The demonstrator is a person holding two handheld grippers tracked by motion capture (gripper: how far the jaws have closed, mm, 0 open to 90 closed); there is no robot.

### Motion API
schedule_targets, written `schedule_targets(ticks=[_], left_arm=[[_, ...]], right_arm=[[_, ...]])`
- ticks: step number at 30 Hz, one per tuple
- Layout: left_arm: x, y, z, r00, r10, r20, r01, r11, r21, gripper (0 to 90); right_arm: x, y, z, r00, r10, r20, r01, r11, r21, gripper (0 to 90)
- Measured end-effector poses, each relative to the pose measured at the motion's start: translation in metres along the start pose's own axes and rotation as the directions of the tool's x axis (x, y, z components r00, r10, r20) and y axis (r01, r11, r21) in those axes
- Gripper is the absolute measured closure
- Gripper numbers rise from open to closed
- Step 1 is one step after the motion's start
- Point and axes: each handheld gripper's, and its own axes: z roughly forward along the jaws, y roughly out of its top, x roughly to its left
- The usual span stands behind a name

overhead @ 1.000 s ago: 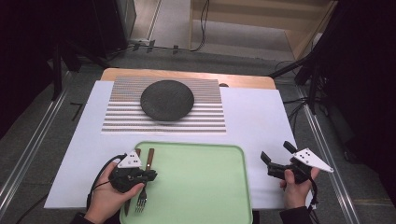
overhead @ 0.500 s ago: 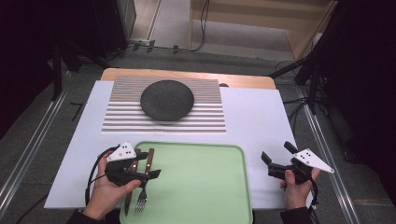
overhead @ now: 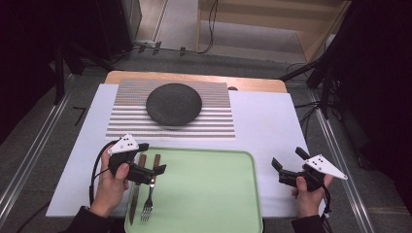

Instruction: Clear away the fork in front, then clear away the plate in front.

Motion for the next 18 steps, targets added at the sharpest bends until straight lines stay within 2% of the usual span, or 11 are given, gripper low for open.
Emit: schedule_targets(ticks=[2,4,5,7,9,11,12,18], left_arm=[[0.001,0.005,0.001,0.9994,0.013,0.031,-0.013,0.9999,-0.003,0.0],[0.001,0.01,0.002,0.9991,0.026,0.032,-0.026,0.9996,-0.006,0.0],[0.001,0.014,0.003,0.9993,0.026,0.026,-0.025,0.9996,-0.013,0.0],[0.002,0.019,0.004,0.999,0.02,0.041,-0.019,0.9996,-0.022,0.0],[0.003,0.024,0.007,0.9998,0.013,0.016,-0.012,0.9995,-0.029,0.0],[0.005,0.028,0.009,0.9998,0.003,0.022,-0.002,0.9994,-0.035,0.0],[0.007,0.03,0.01,0.9999,0.005,0.013,-0.004,0.999,-0.045,0.0],[0.016,0.034,0.016,0.9974,0.028,-0.066,-0.03,0.999,-0.032,0.0]], right_arm=[[0.0,0.0,0.0,1.0,-0.004,-0.001,0.004,1.0,0.0,0.0],[0.0,0.0,0.0,1.0,-0.004,0.0,0.004,1.0,0.001,0.0],[0.0,0.0,0.0,1.0,-0.003,0.001,0.003,1.0,0.001,0.0],[-0.001,0.0,-0.001,1.0,-0.002,0.002,0.002,1.0,-0.001,0.0],[-0.001,-0.001,-0.002,1.0,-0.001,0.004,0.001,1.0,0.001,0.0],[-0.002,0.0,-0.002,1.0,-0.002,0.006,0.002,1.0,-0.001,0.0],[-0.002,0.0,-0.002,1.0,-0.001,0.005,0.001,1.0,-0.003,0.0],[-0.002,0.0,-0.002,1.0,0.0,0.005,0.0,1.0,0.0,0.0]])
